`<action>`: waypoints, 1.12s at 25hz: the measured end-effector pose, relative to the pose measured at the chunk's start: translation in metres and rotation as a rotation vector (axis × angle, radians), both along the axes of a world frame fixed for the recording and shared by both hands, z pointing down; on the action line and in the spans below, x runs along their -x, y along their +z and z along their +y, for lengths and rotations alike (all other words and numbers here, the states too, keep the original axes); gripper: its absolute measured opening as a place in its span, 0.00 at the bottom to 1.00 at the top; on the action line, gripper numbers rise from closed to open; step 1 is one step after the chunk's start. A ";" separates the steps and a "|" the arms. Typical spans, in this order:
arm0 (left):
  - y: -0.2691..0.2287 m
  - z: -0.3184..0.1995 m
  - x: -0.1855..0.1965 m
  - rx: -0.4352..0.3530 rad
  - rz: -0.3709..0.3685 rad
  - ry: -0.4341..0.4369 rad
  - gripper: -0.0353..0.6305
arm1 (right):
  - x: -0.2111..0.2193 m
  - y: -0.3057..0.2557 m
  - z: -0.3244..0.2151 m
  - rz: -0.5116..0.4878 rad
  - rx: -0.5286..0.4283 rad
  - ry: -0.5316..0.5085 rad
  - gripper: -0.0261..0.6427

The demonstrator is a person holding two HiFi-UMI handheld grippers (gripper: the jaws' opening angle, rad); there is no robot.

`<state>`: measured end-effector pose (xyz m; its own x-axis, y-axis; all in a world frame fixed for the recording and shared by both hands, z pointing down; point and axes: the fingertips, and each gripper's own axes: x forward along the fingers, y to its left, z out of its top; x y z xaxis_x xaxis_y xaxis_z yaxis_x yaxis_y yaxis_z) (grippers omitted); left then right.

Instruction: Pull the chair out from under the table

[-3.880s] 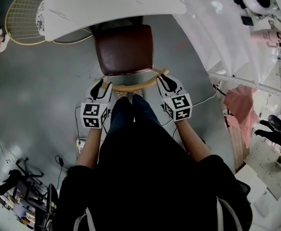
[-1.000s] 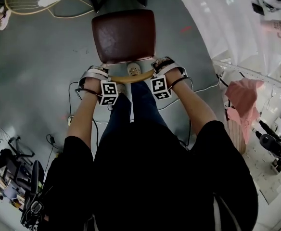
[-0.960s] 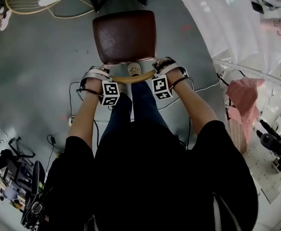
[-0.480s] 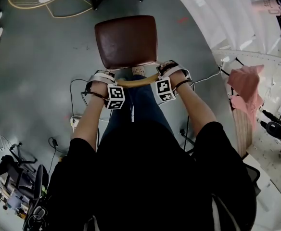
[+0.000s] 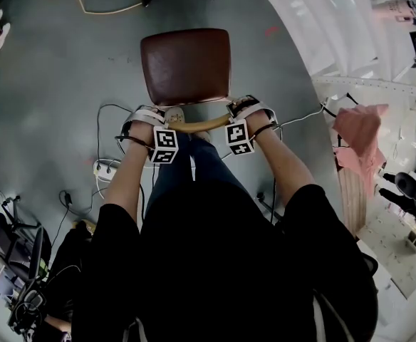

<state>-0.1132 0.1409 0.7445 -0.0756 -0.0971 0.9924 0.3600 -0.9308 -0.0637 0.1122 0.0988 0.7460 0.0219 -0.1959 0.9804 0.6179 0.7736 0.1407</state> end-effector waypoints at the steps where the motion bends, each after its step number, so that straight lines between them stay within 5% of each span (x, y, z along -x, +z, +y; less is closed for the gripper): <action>1: 0.000 0.007 -0.001 0.001 0.001 -0.003 0.23 | -0.001 0.000 0.006 -0.004 0.000 -0.004 0.20; 28: -0.003 0.117 -0.018 0.059 0.031 0.031 0.24 | -0.018 -0.003 0.124 0.000 0.073 0.018 0.20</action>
